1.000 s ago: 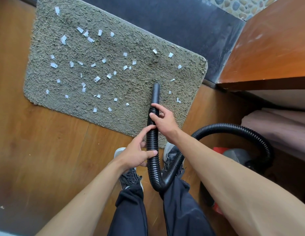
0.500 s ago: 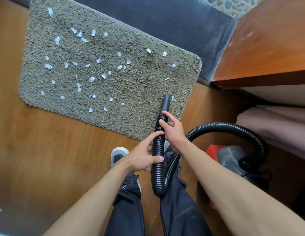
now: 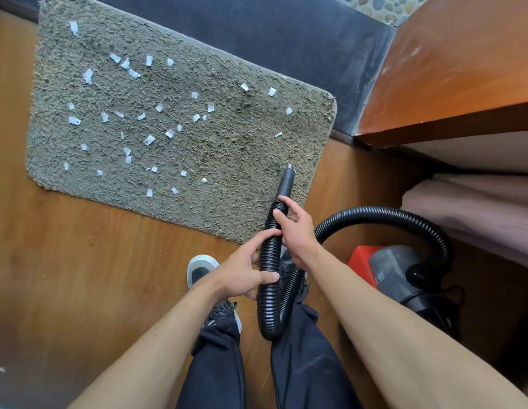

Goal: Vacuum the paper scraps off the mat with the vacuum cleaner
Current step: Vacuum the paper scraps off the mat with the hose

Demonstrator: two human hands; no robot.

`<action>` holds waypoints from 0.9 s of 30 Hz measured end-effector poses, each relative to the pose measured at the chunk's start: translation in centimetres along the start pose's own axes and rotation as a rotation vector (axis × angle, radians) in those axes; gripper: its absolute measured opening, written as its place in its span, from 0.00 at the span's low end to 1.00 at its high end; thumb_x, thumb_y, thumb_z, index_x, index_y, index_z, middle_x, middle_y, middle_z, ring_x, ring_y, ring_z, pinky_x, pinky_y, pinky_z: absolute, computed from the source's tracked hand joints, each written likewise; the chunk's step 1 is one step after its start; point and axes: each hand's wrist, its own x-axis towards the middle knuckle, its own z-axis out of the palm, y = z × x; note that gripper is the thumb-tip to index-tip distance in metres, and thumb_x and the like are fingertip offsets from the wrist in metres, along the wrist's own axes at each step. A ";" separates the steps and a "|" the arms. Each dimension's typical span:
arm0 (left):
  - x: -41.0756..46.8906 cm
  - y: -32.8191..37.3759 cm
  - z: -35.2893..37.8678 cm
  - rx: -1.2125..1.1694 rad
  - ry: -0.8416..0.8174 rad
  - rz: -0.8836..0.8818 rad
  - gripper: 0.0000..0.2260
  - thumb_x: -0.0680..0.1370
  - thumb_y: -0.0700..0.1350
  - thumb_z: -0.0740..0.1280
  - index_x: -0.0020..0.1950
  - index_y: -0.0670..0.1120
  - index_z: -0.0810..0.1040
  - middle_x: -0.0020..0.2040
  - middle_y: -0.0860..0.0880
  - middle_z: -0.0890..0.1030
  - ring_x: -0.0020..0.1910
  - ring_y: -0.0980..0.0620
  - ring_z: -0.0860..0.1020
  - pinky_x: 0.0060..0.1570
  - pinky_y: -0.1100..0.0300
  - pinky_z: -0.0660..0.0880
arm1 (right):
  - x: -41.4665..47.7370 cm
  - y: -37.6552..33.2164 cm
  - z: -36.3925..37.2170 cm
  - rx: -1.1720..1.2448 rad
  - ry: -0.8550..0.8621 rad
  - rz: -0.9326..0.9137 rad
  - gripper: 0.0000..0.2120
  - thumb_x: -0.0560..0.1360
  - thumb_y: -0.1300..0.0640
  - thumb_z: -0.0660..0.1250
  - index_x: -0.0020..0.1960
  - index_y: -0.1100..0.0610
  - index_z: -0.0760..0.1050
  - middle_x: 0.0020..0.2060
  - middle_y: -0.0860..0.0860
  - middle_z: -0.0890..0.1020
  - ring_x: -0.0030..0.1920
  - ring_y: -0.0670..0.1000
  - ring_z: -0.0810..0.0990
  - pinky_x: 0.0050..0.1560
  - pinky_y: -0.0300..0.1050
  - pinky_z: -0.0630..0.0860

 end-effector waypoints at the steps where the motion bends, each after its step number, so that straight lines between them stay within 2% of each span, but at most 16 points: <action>1: 0.1 0.2 0.1 0.008 -0.002 0.000 0.33 0.77 0.35 0.69 0.66 0.72 0.67 0.54 0.45 0.81 0.51 0.44 0.84 0.43 0.43 0.82 | 0.1 0.0 -0.2 0.002 0.004 -0.002 0.18 0.79 0.62 0.66 0.66 0.49 0.74 0.42 0.51 0.80 0.43 0.51 0.79 0.48 0.49 0.78; 3: 0.2 0.5 0.4 0.020 -0.001 0.005 0.33 0.77 0.34 0.68 0.66 0.72 0.67 0.52 0.46 0.81 0.50 0.44 0.84 0.45 0.39 0.81 | 0.2 -0.1 -0.5 0.009 0.007 -0.004 0.18 0.79 0.62 0.66 0.66 0.48 0.75 0.41 0.51 0.79 0.42 0.51 0.78 0.48 0.49 0.78; 6: 0.3 1.1 0.7 0.030 0.013 0.015 0.33 0.77 0.34 0.68 0.64 0.73 0.68 0.49 0.48 0.79 0.44 0.51 0.82 0.45 0.40 0.81 | 0.3 -0.4 -0.8 0.025 -0.001 -0.007 0.18 0.79 0.63 0.66 0.66 0.49 0.74 0.42 0.52 0.80 0.43 0.51 0.78 0.49 0.50 0.79; 9: 0.2 1.4 0.7 0.045 0.044 0.016 0.33 0.77 0.34 0.69 0.64 0.72 0.66 0.48 0.50 0.79 0.43 0.53 0.81 0.46 0.39 0.81 | 0.7 -0.7 -0.3 -0.003 -0.028 -0.033 0.18 0.79 0.63 0.65 0.66 0.49 0.74 0.44 0.53 0.80 0.45 0.52 0.79 0.53 0.53 0.79; 14: -0.1 0.8 0.4 -0.007 0.093 0.013 0.33 0.77 0.33 0.69 0.65 0.70 0.68 0.49 0.47 0.80 0.43 0.52 0.83 0.47 0.38 0.81 | 1.1 -0.7 0.8 -0.020 -0.067 -0.039 0.18 0.79 0.63 0.65 0.66 0.50 0.74 0.44 0.52 0.80 0.45 0.51 0.79 0.56 0.55 0.79; 19: 0.2 0.5 1.1 -0.001 0.069 -0.001 0.33 0.76 0.34 0.69 0.65 0.71 0.68 0.49 0.47 0.79 0.42 0.53 0.81 0.41 0.47 0.82 | 0.7 0.1 -0.2 0.017 -0.039 -0.012 0.18 0.79 0.63 0.66 0.66 0.49 0.75 0.45 0.53 0.80 0.45 0.52 0.79 0.55 0.55 0.79; 23: 0.7 1.0 1.9 -0.005 0.038 -0.015 0.33 0.76 0.33 0.68 0.64 0.70 0.69 0.46 0.47 0.78 0.41 0.52 0.81 0.34 0.54 0.80 | 0.7 0.3 -1.3 0.047 -0.002 0.000 0.17 0.78 0.62 0.66 0.64 0.48 0.76 0.41 0.50 0.79 0.43 0.51 0.77 0.48 0.51 0.78; 27: 1.0 0.9 1.8 0.008 0.017 -0.025 0.33 0.76 0.32 0.68 0.66 0.69 0.68 0.48 0.47 0.79 0.44 0.50 0.82 0.37 0.52 0.81 | 0.5 0.3 -1.4 0.057 0.013 0.005 0.17 0.78 0.62 0.66 0.66 0.50 0.75 0.41 0.51 0.79 0.41 0.51 0.77 0.46 0.47 0.77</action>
